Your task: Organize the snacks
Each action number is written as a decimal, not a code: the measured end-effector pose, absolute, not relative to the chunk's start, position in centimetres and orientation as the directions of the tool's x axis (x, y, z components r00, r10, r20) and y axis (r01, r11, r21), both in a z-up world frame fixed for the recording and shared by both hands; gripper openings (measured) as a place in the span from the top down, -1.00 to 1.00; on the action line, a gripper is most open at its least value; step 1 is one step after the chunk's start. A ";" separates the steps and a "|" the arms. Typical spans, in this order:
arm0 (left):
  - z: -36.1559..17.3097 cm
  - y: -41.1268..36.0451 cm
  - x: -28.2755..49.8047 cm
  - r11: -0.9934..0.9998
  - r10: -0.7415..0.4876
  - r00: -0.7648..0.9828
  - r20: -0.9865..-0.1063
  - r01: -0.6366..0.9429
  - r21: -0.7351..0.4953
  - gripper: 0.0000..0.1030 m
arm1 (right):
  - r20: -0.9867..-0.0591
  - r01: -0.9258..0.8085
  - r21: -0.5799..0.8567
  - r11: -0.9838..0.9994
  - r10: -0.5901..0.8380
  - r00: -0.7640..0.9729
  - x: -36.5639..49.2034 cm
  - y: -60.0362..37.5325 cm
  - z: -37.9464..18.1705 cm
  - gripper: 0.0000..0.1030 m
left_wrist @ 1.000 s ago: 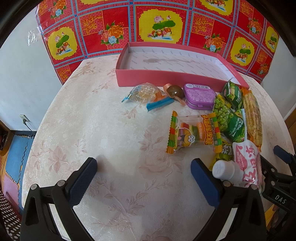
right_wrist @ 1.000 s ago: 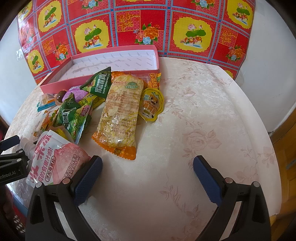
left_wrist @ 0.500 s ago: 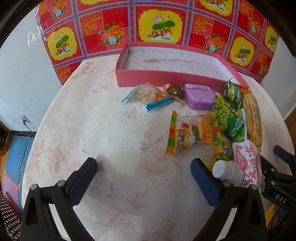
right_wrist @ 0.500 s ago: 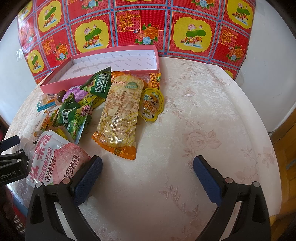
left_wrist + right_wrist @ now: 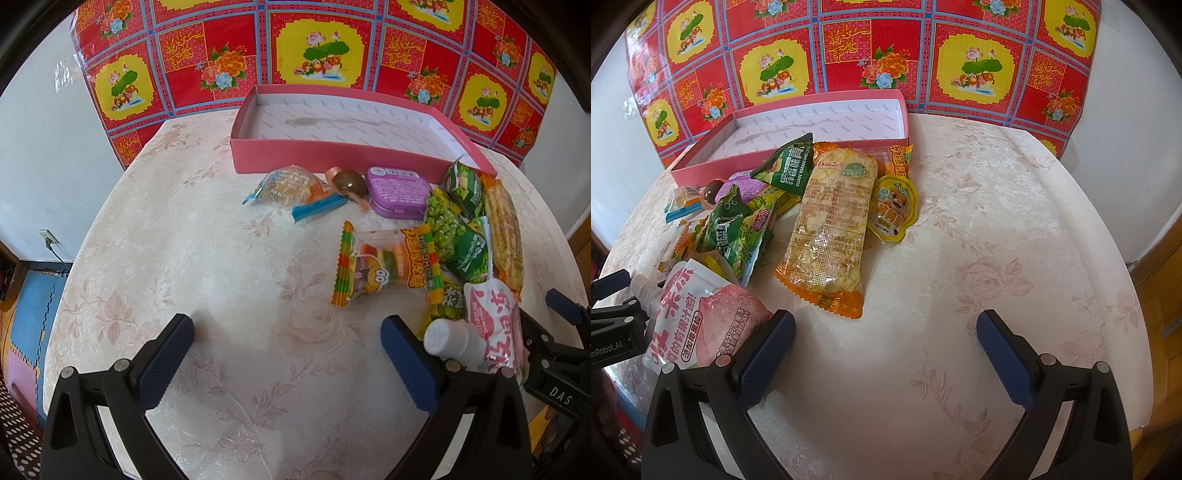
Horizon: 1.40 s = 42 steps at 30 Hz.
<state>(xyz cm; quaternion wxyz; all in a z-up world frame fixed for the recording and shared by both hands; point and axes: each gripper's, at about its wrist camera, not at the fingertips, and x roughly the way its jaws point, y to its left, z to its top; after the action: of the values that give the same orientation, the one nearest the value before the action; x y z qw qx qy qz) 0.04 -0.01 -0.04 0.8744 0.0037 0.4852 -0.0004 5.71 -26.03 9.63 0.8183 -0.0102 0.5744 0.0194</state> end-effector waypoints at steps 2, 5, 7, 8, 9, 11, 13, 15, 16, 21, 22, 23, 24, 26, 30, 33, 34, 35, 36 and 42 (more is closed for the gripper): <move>0.0 0.0 0.0 1.000 0.003 0.530 -0.848 0.005 0.006 -0.99 | -0.940 -0.043 0.006 0.999 0.021 0.340 5.7 -26.1 9.7 -0.95; 0.0 0.0 0.0 1.000 0.003 0.530 -0.848 0.005 0.007 -0.99 | -0.941 -0.048 0.007 0.999 0.023 0.338 5.6 -26.0 9.9 -0.95; 0.0 0.0 0.1 1.000 -0.001 0.528 -0.849 0.010 0.005 -0.99 | -0.942 -0.053 0.011 0.999 0.028 0.334 5.7 -26.0 9.9 -0.95; 0.1 0.0 0.0 1.000 -0.003 0.528 -0.849 0.013 0.005 -0.99 | -0.943 -0.057 0.014 0.998 0.033 0.332 5.7 -26.1 9.9 -0.95; 0.1 0.0 0.0 1.000 -0.004 0.528 -0.849 0.018 0.007 -0.99 | -0.943 -0.060 0.017 0.998 0.036 0.330 5.8 -26.1 9.7 -0.95; 0.2 -0.1 -0.2 1.000 -0.010 0.529 -0.849 0.026 0.004 -0.97 | -0.944 -0.068 0.024 0.997 0.045 0.327 5.8 -26.1 9.7 -0.95; 0.3 0.1 -0.4 1.000 -0.013 0.530 -0.848 0.031 0.004 -0.92 | -0.944 -0.070 0.033 0.997 0.054 0.326 5.8 -26.2 9.5 -0.95; 0.6 0.2 -0.2 1.000 -0.014 0.533 -0.846 0.031 0.003 -0.85 | -0.943 -0.071 0.045 0.996 0.066 0.326 5.8 -26.4 9.4 -0.93; 0.6 0.3 -0.2 1.000 -0.014 0.534 -0.845 0.030 0.002 -0.81 | -0.943 -0.070 0.048 0.996 0.069 0.326 5.8 -26.5 9.4 -0.92; 1.1 0.9 -0.1 1.000 -0.025 0.543 -0.839 0.027 -0.013 -0.74 | -0.936 -0.062 0.086 0.994 0.101 0.336 6.3 -26.7 9.6 -0.89; 1.3 1.1 -0.1 0.999 -0.031 0.551 -0.834 0.027 -0.019 -0.74 | -0.934 -0.062 0.096 0.993 0.112 0.338 6.5 -26.7 9.7 -0.89; 1.5 1.2 0.0 0.999 -0.034 0.558 -0.829 0.027 -0.022 -0.74 | -0.933 -0.062 0.106 0.992 0.120 0.338 6.7 -26.7 9.7 -0.88; 1.7 1.2 0.0 0.999 -0.036 0.565 -0.824 0.027 -0.025 -0.74 | -0.932 -0.061 0.117 0.991 0.131 0.337 6.9 -26.7 9.7 -0.85; 2.0 1.4 0.2 0.999 -0.037 0.576 -0.817 0.023 -0.029 -0.74 | -0.933 -0.057 0.144 0.988 0.155 0.326 7.3 -26.6 9.6 -0.75; 2.4 1.9 1.1 1.000 -0.025 0.585 -0.811 0.004 -0.028 -0.74 | -0.935 -0.053 0.170 0.984 0.179 0.306 7.9 -26.2 9.2 -0.59; 2.6 2.3 2.2 0.999 -0.025 0.589 -0.807 -0.013 -0.041 -0.71 | -0.932 -0.057 0.180 0.982 0.189 0.308 8.3 -26.0 9.2 -0.47; 2.7 2.4 2.5 0.999 -0.026 0.591 -0.807 -0.016 -0.045 -0.70 | -0.931 -0.058 0.183 0.981 0.192 0.309 8.4 -25.9 9.2 -0.46; 2.7 2.4 2.8 0.999 -0.027 0.591 -0.806 -0.019 -0.047 -0.68 | -0.930 -0.060 0.186 0.981 0.195 0.311 8.5 -25.9 9.2 -0.43; 2.7 2.4 3.2 0.999 -0.028 0.592 -0.806 -0.020 -0.049 -0.68 | -0.930 -0.062 0.187 0.980 0.197 0.312 8.6 -25.8 9.3 -0.40; 2.4 2.2 5.1 0.998 -0.031 0.596 -0.803 -0.023 -0.056 -0.41 | -0.927 -0.069 0.207 0.976 0.218 0.306 9.4 -25.6 9.2 -0.23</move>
<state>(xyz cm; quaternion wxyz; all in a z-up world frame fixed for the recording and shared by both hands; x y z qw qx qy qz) 5.05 2.17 2.44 0.8927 -0.0303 0.4496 -0.0021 9.36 -25.56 9.23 0.8056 0.0643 0.5821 0.0891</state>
